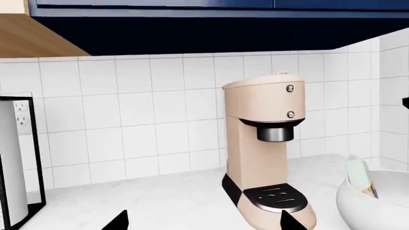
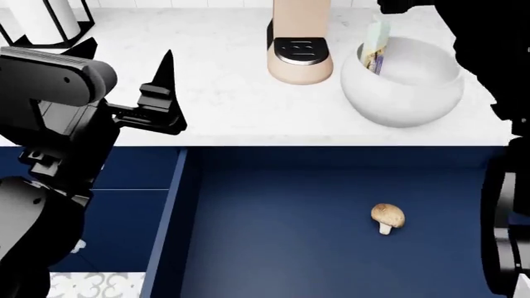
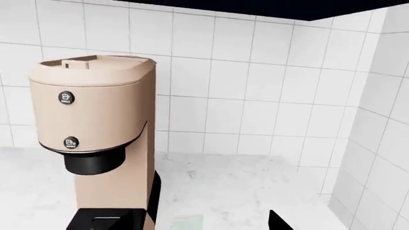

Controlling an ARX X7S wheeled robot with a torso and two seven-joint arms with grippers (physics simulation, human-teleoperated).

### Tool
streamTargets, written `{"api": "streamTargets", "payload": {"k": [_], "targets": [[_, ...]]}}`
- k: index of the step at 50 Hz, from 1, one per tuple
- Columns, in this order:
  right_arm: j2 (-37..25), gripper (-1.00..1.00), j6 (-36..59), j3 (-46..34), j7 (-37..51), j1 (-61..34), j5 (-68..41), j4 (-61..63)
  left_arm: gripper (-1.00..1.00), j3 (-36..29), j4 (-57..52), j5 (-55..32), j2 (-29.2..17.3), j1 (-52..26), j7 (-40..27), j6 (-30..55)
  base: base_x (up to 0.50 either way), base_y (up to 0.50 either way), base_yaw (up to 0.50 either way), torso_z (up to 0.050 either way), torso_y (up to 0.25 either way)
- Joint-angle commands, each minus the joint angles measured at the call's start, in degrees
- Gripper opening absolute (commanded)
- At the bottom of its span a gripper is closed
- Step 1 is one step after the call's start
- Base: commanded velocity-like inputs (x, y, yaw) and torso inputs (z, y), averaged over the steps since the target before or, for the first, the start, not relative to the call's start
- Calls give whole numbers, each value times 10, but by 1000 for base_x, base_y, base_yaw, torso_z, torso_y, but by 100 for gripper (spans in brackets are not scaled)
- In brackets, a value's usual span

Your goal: Place the bar in the bowl and close the drawer.

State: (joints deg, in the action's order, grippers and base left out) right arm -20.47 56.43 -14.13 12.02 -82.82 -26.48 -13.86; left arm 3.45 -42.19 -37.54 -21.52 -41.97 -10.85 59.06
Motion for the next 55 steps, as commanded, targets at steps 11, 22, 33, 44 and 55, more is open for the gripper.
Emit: {"api": "streamTargets", "payload": {"k": [11,22,33,44,55], "targets": [[-32,100,292,161,121,170,-156,477,100,15,-27,-38,1,-43,-26,42,0,0,0,0,162],[-55,100,331,240,264,220,-356,579,100,26,-39,-55,-1,-50,-35,55,0,0,0,0,250],[-67,100,315,287,314,266,-445,598,100,27,-39,-57,-2,-41,-36,48,0,0,0,0,250],[-75,100,301,293,339,275,-484,590,100,27,-43,-57,-6,-31,-35,39,0,0,0,0,73],[-88,100,284,272,342,271,-481,591,100,26,-39,-58,-7,-27,-38,33,1,360,0,0,0]]}}
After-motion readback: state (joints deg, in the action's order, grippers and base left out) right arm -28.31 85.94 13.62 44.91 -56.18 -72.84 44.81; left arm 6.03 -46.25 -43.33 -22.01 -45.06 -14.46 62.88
